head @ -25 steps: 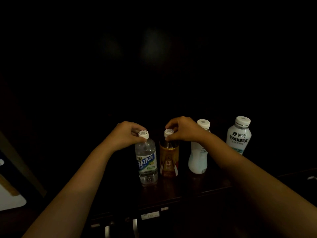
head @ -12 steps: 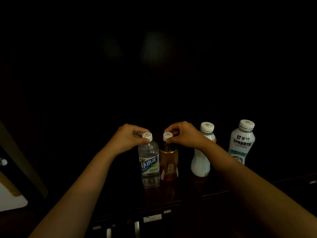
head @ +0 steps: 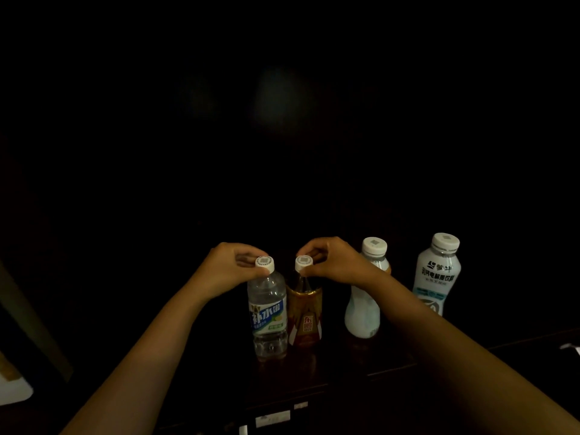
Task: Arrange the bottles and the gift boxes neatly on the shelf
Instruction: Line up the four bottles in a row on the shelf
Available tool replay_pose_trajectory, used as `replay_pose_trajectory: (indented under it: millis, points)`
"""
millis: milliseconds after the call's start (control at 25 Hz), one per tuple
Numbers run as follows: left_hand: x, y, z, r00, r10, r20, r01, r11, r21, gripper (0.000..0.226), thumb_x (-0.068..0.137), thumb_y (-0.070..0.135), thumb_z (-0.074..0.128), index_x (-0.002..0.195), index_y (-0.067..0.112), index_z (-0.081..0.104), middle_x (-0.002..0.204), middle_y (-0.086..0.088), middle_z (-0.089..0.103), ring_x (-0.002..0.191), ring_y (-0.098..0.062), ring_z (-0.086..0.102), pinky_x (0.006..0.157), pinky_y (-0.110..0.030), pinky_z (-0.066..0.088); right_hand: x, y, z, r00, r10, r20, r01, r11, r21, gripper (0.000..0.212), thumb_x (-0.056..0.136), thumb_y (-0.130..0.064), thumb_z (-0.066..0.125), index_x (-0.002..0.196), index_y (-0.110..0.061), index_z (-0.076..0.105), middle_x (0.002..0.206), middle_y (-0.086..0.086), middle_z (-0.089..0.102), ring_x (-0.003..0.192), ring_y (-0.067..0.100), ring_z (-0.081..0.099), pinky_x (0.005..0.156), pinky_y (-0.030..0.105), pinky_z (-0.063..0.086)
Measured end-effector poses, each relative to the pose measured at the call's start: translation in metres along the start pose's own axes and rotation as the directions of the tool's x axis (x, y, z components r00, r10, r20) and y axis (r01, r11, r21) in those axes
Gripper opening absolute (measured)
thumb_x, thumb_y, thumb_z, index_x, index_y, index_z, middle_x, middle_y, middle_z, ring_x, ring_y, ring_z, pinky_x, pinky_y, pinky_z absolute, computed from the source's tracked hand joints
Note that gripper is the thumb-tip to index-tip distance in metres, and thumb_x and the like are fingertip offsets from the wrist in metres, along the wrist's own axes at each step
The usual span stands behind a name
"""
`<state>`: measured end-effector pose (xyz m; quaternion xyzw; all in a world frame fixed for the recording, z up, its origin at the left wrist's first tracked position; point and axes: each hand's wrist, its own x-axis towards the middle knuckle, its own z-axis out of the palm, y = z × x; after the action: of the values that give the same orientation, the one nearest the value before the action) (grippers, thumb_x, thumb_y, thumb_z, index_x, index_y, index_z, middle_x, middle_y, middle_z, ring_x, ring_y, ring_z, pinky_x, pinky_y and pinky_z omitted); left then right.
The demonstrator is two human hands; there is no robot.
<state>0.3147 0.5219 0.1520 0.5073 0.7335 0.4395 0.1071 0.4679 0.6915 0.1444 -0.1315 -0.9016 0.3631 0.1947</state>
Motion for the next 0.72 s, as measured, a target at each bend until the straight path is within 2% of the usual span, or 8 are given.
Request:
replay_pose_trajectory:
  millis: [120, 240, 320, 400, 480, 520, 640, 720]
  points:
    - [0.004, 0.004, -0.003, 0.998, 0.037, 0.056, -0.046, 0.985, 0.164, 0.025, 0.075, 0.015, 0.073, 0.099, 0.018, 0.067, 0.100, 0.000, 0.069, 0.086, 0.003, 0.060, 0.068, -0.002, 0.045, -0.005, -0.004, 0.002, 1.000, 0.015, -0.016, -0.015, 0.999, -0.050, 0.042, 0.077, -0.014, 0.070, 0.116, -0.013, 0.056, 0.113, 0.008, 0.064, 0.101, 0.014, 0.061, 0.084, 0.020, 0.050]
    - [0.010, 0.018, -0.002, 0.994, 0.059, 0.091, -0.088, 0.929, 0.358, 0.042, 0.078, 0.022, 0.070, 0.118, 0.016, 0.058, 0.118, -0.002, 0.063, 0.107, -0.012, 0.059, 0.085, -0.011, 0.040, -0.013, -0.008, -0.015, 0.999, -0.006, -0.036, 0.002, 0.994, -0.113, 0.048, 0.078, -0.015, 0.069, 0.123, -0.013, 0.051, 0.118, 0.008, 0.062, 0.102, 0.014, 0.061, 0.084, 0.018, 0.049]
    - [0.013, 0.033, 0.002, 0.994, 0.093, 0.065, -0.110, 0.928, 0.356, 0.054, 0.079, 0.026, 0.069, 0.128, 0.017, 0.050, 0.128, -0.003, 0.057, 0.117, -0.015, 0.053, 0.091, -0.020, 0.038, -0.024, -0.011, -0.044, 0.991, -0.051, -0.127, 0.034, 0.991, -0.128, 0.040, 0.080, -0.013, 0.066, 0.119, -0.013, 0.055, 0.114, 0.005, 0.063, 0.094, 0.007, 0.060, 0.077, 0.007, 0.047]
    - [0.020, 0.053, 0.015, 0.985, 0.160, 0.061, -0.171, 0.928, 0.330, 0.056, 0.079, 0.028, 0.068, 0.130, 0.019, 0.047, 0.130, -0.003, 0.056, 0.118, -0.014, 0.052, 0.092, -0.022, 0.037, -0.039, -0.007, -0.086, 0.957, -0.092, -0.276, 0.037, 0.979, -0.199, 0.033, 0.080, -0.011, 0.065, 0.113, -0.014, 0.060, 0.106, 0.004, 0.066, 0.085, 0.003, 0.059, 0.071, 0.002, 0.045]
    - [0.031, 0.073, 0.034, 0.974, 0.202, 0.107, -0.226, 0.915, 0.334, 0.055, 0.080, 0.029, 0.067, 0.131, 0.021, 0.047, 0.131, -0.002, 0.056, 0.117, -0.013, 0.052, 0.091, -0.021, 0.037, -0.056, 0.009, -0.128, 0.912, -0.108, -0.397, -0.046, 0.932, -0.361, 0.029, 0.079, -0.013, 0.067, 0.108, -0.014, 0.064, 0.102, 0.006, 0.067, 0.085, 0.006, 0.059, 0.072, 0.007, 0.044]
    - [0.038, 0.082, 0.045, 0.968, 0.212, 0.134, -0.246, 0.906, 0.344, 0.056, 0.080, 0.030, 0.067, 0.131, 0.022, 0.047, 0.132, -0.001, 0.055, 0.117, -0.013, 0.052, 0.090, -0.021, 0.038, -0.064, 0.019, -0.145, 0.903, -0.091, -0.420, -0.119, 0.887, -0.446, 0.029, 0.079, -0.014, 0.067, 0.108, -0.013, 0.064, 0.104, 0.007, 0.067, 0.089, 0.011, 0.060, 0.076, 0.015, 0.045]
    - [0.061, 0.107, 0.075, 0.942, 0.232, 0.241, -0.308, 0.886, 0.348, 0.058, 0.078, 0.029, 0.068, 0.132, 0.024, 0.045, 0.136, 0.000, 0.052, 0.119, -0.012, 0.051, 0.092, -0.021, 0.039, -0.078, 0.051, -0.170, 0.939, 0.080, -0.333, -0.283, 0.732, -0.621, 0.035, 0.079, -0.023, 0.066, 0.113, -0.014, 0.060, 0.114, 0.010, 0.059, 0.105, 0.023, 0.057, 0.087, 0.035, 0.049]
    - [0.075, 0.119, 0.093, 0.904, 0.224, 0.364, -0.350, 0.878, 0.328, 0.062, 0.078, 0.028, 0.069, 0.133, 0.027, 0.043, 0.140, 0.002, 0.047, 0.121, -0.012, 0.049, 0.093, -0.022, 0.040, -0.082, 0.067, -0.175, 0.953, 0.151, -0.264, -0.287, 0.734, -0.616, 0.038, 0.079, -0.028, 0.065, 0.114, -0.016, 0.060, 0.116, 0.009, 0.058, 0.105, 0.022, 0.056, 0.085, 0.035, 0.049]
